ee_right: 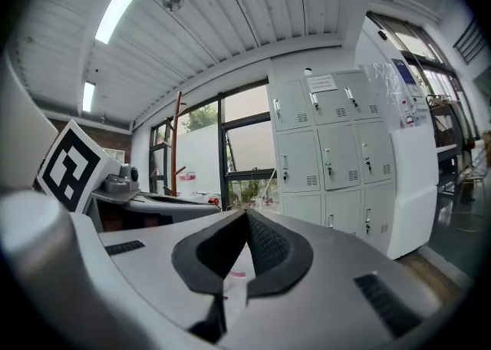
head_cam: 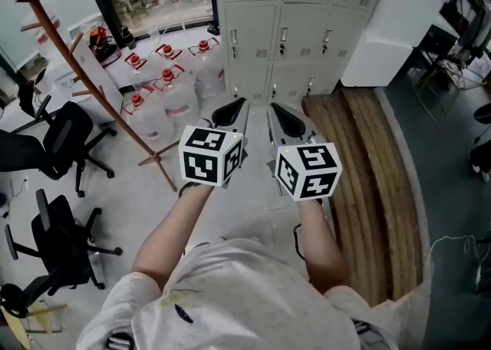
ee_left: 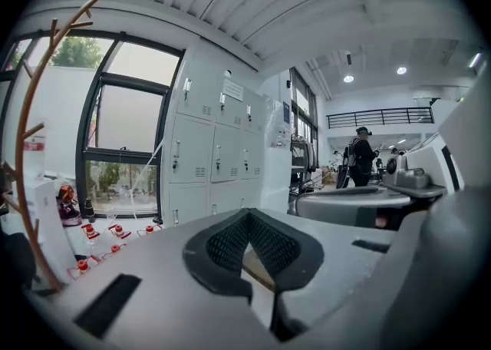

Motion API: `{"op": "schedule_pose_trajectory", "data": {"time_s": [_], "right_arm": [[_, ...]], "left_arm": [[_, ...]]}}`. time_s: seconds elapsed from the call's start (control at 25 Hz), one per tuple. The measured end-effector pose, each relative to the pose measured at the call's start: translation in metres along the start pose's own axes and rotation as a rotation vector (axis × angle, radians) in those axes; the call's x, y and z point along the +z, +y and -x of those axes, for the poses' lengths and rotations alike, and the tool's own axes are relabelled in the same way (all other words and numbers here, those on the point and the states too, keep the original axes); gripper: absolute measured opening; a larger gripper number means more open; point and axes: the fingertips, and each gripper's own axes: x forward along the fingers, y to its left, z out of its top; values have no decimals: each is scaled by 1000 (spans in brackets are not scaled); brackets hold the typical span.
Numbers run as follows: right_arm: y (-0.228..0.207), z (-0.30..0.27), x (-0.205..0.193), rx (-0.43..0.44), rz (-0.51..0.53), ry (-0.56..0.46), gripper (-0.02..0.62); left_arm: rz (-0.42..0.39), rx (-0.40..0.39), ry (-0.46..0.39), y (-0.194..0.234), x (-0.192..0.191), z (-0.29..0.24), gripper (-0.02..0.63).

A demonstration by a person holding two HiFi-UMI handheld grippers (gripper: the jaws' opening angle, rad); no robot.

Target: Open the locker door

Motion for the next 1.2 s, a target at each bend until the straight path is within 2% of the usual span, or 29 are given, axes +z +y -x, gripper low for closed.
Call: {"op": "schedule_pose_trajectory", "data": {"time_s": [0.36, 0.64, 1.0, 1.2], "right_arm": [[-15, -13, 4, 83, -6, 5, 5], [-25, -39, 2, 117, 9, 4, 5], [-43, -111, 5, 117, 21, 15, 5], [-52, -166, 11, 103, 21, 22, 5]], "left_arm": [[-7, 44, -7, -1, 6, -18, 6], [-1, 60, -32, 19, 10, -37, 7], [49, 43, -18, 73, 11, -89, 8], [49, 29, -6, 117, 21, -124, 7]]}}
